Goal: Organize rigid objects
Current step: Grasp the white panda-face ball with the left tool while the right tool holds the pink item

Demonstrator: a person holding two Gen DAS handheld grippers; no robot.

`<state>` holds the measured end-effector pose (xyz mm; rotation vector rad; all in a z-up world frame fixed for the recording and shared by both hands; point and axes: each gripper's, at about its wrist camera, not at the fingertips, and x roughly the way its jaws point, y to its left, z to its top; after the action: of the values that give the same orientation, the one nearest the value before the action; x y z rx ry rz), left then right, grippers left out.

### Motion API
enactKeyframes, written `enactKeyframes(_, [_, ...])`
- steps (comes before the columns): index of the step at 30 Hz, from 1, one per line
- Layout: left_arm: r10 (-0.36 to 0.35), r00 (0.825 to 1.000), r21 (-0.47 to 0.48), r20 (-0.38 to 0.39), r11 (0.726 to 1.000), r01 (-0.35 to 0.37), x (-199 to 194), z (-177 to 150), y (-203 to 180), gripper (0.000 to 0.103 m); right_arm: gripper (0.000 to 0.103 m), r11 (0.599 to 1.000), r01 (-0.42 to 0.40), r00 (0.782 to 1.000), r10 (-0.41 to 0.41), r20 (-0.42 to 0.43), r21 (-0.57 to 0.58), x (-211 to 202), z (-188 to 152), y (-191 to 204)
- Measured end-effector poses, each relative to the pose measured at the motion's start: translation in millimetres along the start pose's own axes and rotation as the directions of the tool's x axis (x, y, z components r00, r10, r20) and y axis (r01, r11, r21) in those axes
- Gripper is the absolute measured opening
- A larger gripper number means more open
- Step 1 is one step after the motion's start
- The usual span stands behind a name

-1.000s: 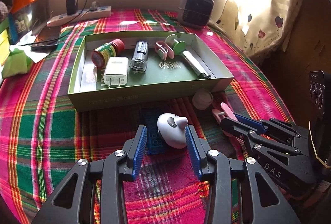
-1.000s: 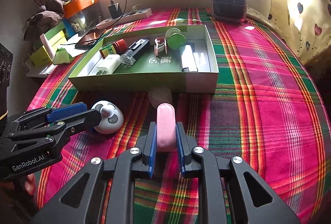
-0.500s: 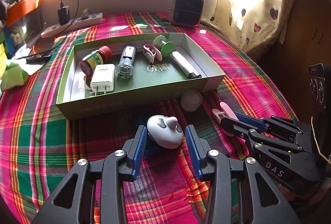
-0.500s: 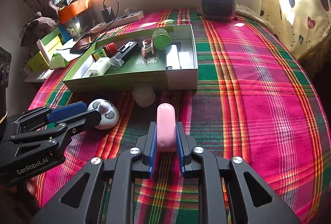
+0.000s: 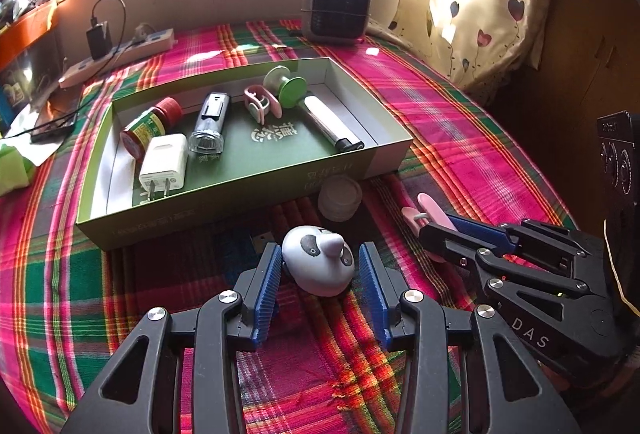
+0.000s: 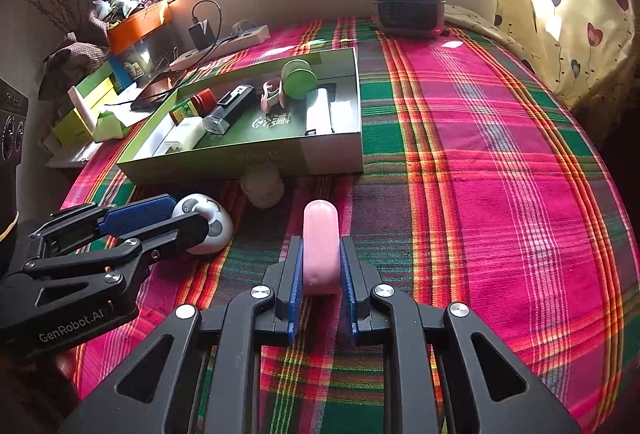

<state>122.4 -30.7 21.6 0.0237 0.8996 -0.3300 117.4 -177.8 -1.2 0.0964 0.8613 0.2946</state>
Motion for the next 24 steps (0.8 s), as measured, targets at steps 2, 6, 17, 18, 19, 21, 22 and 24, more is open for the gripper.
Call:
enactKeyframes(2, [0.000, 1.000, 0.008, -0.006, 1.000, 0.000, 2.1, 0.4, -2.9, 0.038, 0.019, 1.000, 0.001, 1.000, -0.001, 0.001, 0.004, -0.6, 0.1, -1.9])
enactKeyframes(6, [-0.007, 1.000, 0.016, -0.007, 1.000, 0.007, 6.3, 2.2, -8.8, 0.038, 0.019, 1.000, 0.002, 1.000, -0.002, 0.004, 0.007, -1.9, -0.5, -3.8])
enactKeyframes(17, [-0.009, 0.999, 0.006, -0.031, 1.000, 0.009, 23.5, 5.2, -15.2, 0.039, 0.019, 1.000, 0.015, 1.000, -0.016, 0.010, 0.022, -6.0, -2.7, -13.6])
enactKeyframes(18, [-0.009, 1.000, 0.002, -0.030, 1.000, 0.009, 23.8, 5.8, -15.1, 0.038, 0.019, 1.000, 0.014, 1.000, -0.014, 0.011, 0.023, -6.1, -2.8, -13.9])
enactKeyframes(19, [-0.008, 1.000, 0.002, -0.029, 1.000, 0.008, 24.3, 6.2, -15.2, 0.038, 0.019, 1.000, 0.012, 1.000, -0.012, 0.011, 0.024, -6.0, -2.7, -14.3])
enactKeyframes(21, [-0.005, 1.000, 0.003, -0.023, 1.000, 0.005, 25.0, 6.2, -15.6, 0.038, 0.019, 1.000, 0.010, 1.000, -0.010, 0.012, 0.023, -6.2, -3.0, -14.2])
enactKeyframes(22, [-0.004, 1.000, 0.002, -0.022, 1.000, 0.004, 25.1, 6.3, -15.5, 0.039, 0.019, 1.000, 0.008, 1.000, -0.009, 0.011, 0.023, -6.0, -3.0, -14.4])
enactKeyframes(24, [-0.007, 1.000, -0.004, -0.021, 1.000, 0.007, 25.6, 7.2, -14.8, 0.038, 0.019, 1.000, 0.004, 1.000, -0.004, 0.009, 0.024, -5.4, -3.3, -15.0])
